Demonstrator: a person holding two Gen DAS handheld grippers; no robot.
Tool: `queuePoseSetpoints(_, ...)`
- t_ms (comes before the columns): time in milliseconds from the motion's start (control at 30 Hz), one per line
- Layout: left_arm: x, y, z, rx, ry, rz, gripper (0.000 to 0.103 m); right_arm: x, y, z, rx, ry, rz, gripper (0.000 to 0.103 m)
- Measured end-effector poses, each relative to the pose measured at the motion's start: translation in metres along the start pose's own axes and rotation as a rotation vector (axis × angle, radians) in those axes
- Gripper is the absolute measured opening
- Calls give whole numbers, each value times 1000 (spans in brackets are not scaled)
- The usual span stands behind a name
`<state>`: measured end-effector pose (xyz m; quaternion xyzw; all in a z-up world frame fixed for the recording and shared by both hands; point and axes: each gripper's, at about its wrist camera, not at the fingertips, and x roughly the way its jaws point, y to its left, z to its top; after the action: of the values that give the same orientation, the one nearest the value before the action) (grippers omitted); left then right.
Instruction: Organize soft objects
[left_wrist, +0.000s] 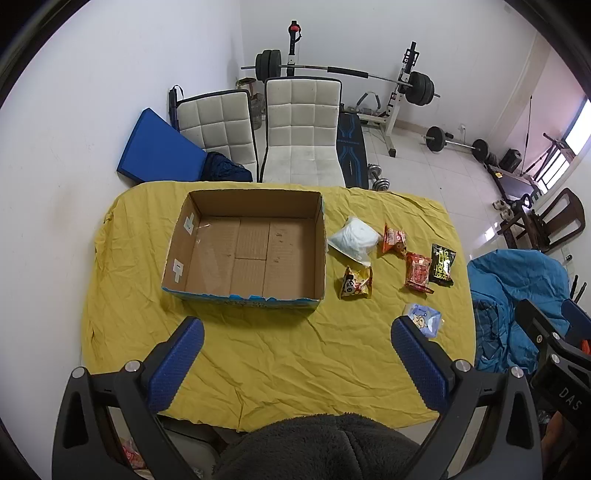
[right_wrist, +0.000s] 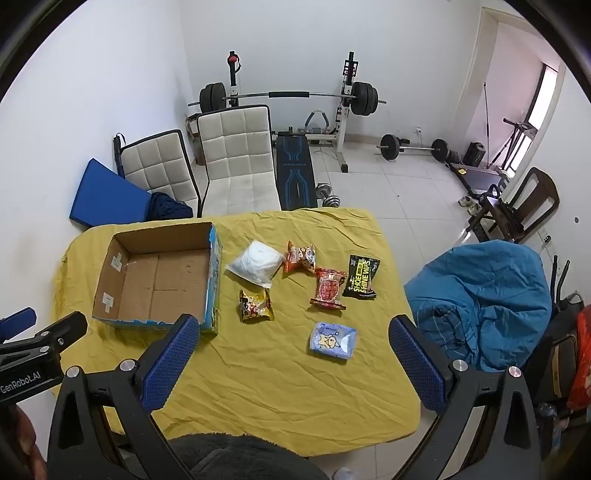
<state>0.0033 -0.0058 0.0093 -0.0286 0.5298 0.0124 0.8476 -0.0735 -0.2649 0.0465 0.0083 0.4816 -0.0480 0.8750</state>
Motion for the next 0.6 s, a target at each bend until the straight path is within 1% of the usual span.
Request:
queuePoseSetpoints(100, -1, 8, 2, -2, 0, -9, 103, -2, 1, -1, 1, -3, 2, 103)
queuePoseSetpoints(600, 5, 11, -3, 2, 0, -2, 103, -3, -1, -1, 1, -9, -2, 103)
